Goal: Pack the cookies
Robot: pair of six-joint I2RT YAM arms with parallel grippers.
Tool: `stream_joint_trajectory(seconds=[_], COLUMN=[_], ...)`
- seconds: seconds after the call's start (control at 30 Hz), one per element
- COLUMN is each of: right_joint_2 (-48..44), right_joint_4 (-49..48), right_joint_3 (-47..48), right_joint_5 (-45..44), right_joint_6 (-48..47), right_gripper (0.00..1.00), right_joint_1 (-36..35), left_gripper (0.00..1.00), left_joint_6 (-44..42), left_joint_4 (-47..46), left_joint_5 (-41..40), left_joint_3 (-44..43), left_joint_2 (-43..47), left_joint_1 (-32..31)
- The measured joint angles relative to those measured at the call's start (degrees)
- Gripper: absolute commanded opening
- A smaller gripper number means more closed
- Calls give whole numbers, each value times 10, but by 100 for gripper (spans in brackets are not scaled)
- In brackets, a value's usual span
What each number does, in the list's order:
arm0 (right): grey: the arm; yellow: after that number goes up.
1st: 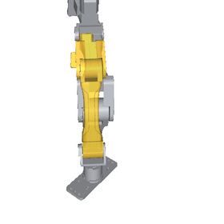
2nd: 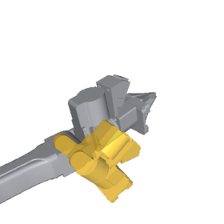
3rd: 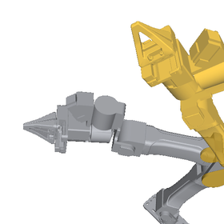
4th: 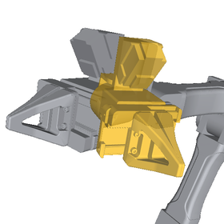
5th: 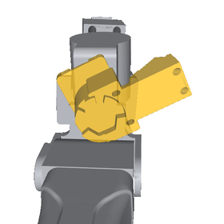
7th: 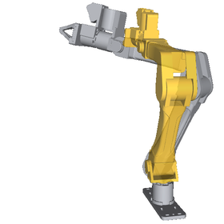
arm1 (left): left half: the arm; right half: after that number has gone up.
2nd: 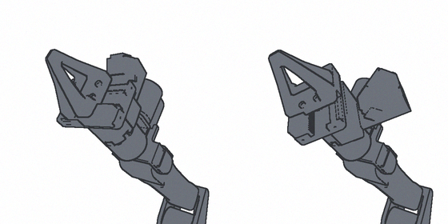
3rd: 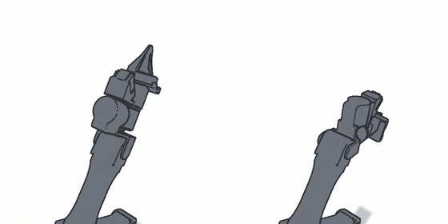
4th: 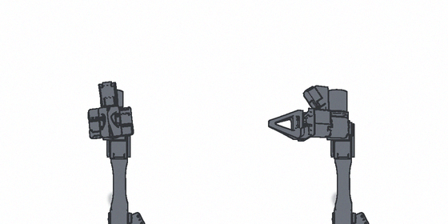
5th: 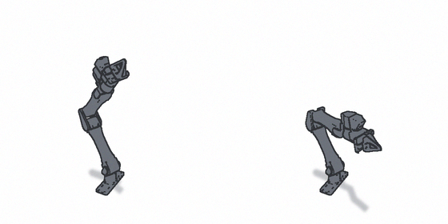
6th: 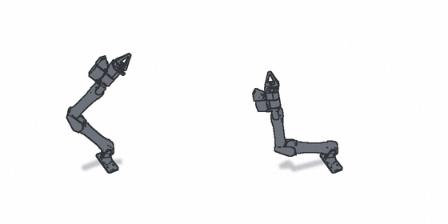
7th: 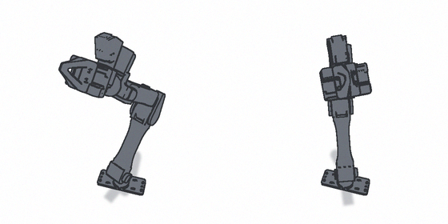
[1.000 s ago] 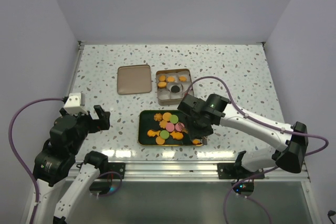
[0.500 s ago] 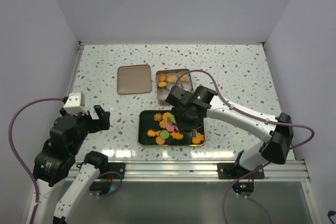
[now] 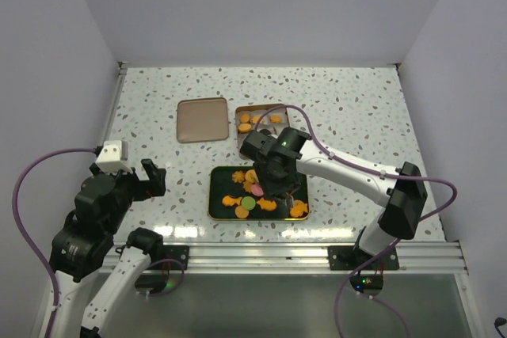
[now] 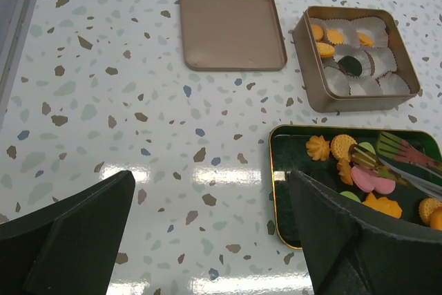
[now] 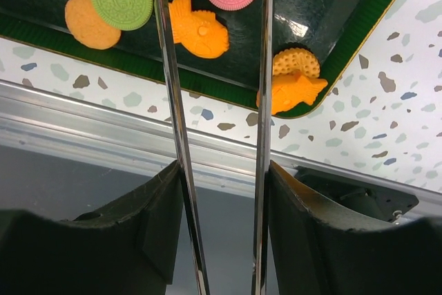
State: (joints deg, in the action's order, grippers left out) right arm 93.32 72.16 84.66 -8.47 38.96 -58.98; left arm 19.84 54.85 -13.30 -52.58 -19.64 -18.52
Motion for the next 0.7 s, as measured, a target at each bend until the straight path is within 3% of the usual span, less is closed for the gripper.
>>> stream_joint_trajectory(seconds=[0.7], right_joint_2=[2], right_joint_4=[-35], right_joint_3=[-57], right_joint_5=[28], right_joint_6=[-2], right_gripper=[49], right_joint_1=[37], left_gripper=[100], left_joint_6=[0], left_joint_4=[-2], left_joint_5=[0], left_joint_3=[0], left_joint_2=[-16], left_joint_1=[0])
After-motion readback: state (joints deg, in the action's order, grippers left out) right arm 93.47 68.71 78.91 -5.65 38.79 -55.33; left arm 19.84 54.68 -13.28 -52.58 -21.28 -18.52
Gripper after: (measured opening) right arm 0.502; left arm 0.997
